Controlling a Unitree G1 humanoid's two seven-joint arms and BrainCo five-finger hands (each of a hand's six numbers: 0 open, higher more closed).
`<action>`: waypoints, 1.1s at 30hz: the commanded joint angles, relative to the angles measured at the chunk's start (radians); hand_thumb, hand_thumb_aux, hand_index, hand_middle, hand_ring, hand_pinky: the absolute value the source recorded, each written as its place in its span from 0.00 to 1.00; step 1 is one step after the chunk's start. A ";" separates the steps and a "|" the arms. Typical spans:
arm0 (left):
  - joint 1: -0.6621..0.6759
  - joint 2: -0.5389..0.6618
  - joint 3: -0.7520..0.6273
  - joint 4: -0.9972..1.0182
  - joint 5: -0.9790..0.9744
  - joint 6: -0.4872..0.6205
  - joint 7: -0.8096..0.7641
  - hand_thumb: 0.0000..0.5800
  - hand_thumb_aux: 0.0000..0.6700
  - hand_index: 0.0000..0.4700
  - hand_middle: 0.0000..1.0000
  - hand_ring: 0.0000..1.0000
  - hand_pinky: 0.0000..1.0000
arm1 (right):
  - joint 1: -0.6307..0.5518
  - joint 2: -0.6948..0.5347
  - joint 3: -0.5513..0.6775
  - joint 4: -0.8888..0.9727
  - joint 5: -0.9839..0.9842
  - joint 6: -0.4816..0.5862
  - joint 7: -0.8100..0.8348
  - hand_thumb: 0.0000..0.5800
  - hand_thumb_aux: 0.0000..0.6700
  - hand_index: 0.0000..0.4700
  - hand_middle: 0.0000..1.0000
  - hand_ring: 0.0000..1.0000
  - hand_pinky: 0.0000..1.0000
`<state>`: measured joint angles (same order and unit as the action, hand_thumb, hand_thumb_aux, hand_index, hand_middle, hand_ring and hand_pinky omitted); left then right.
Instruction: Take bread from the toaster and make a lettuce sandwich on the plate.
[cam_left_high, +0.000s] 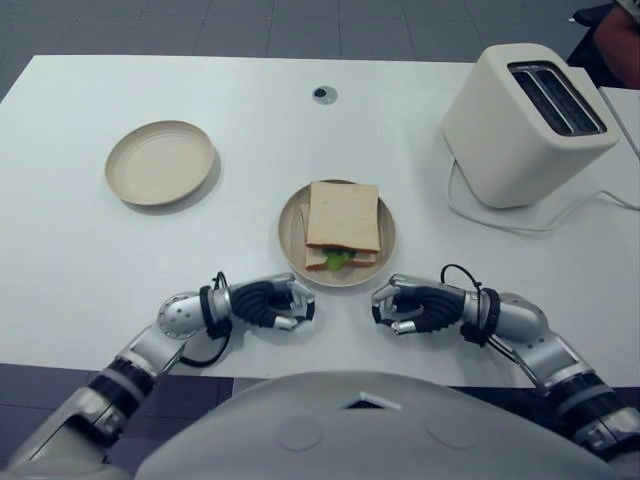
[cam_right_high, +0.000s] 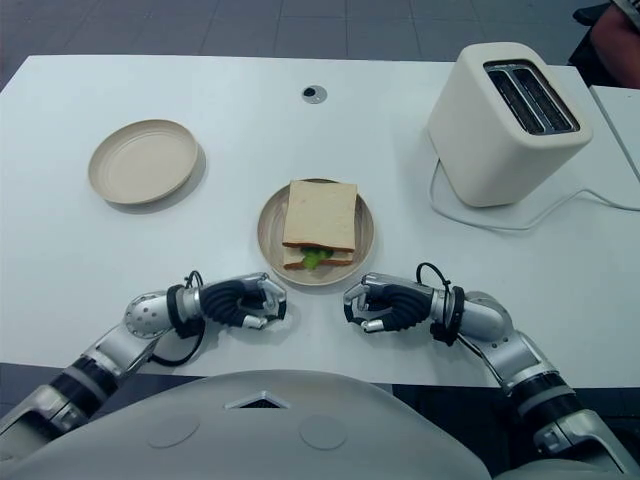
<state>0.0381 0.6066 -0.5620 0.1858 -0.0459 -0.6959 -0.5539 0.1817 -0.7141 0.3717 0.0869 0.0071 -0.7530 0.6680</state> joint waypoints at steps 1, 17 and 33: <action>-0.137 -0.101 0.044 0.217 0.350 0.223 0.295 1.00 1.00 1.00 1.00 1.00 1.00 | -0.097 0.127 0.014 0.056 -0.229 0.061 -0.116 1.00 1.00 1.00 1.00 1.00 1.00; -0.268 -0.280 0.226 0.332 0.119 -0.141 0.460 0.00 0.00 0.00 0.00 0.00 0.00 | -0.296 0.279 -0.201 0.206 -0.284 0.155 -0.662 0.00 0.00 0.00 0.00 0.00 0.00; -0.436 -0.623 0.490 0.534 0.004 -0.100 0.604 0.00 0.00 0.00 0.00 0.00 0.00 | -0.522 0.612 -0.298 0.556 -0.246 0.036 -0.939 0.00 0.00 0.00 0.00 0.00 0.00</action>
<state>-0.3665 -0.0032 -0.0828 0.6938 -0.0630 -0.8081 0.0343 -0.3080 -0.1230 0.0958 0.6122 -0.2617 -0.6866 -0.2459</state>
